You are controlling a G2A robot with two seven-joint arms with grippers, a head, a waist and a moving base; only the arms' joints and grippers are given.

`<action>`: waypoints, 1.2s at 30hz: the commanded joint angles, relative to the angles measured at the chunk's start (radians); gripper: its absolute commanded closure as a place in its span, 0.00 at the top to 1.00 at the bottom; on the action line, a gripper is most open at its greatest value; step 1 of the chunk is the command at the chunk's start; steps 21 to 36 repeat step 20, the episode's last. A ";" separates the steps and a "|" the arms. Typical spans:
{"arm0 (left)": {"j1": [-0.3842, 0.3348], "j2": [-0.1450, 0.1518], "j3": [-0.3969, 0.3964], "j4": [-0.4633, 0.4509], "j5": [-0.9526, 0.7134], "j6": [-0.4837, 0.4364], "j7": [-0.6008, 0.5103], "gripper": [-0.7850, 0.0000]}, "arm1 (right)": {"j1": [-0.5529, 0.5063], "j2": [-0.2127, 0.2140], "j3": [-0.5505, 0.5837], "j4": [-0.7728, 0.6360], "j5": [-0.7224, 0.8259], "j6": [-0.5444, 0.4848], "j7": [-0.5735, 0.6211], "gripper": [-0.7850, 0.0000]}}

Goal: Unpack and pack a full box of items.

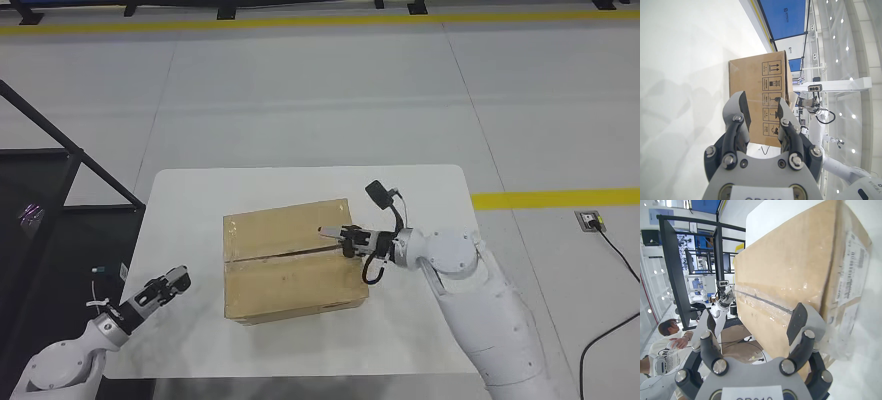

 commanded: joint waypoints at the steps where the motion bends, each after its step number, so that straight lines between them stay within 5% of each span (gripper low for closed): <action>1: -0.001 0.000 0.000 0.003 -0.001 -0.003 -0.002 0.46 | -0.018 0.006 0.021 -0.014 0.006 0.001 -0.006 1.00; 11: -0.005 0.002 0.002 0.008 -0.001 -0.007 -0.009 0.46 | -0.125 0.033 0.105 -0.102 0.045 -0.026 -0.053 1.00; 36: -0.007 0.004 0.003 0.010 0.002 -0.007 -0.013 0.46 | -0.085 0.036 0.058 -0.035 0.061 -0.063 -0.027 1.00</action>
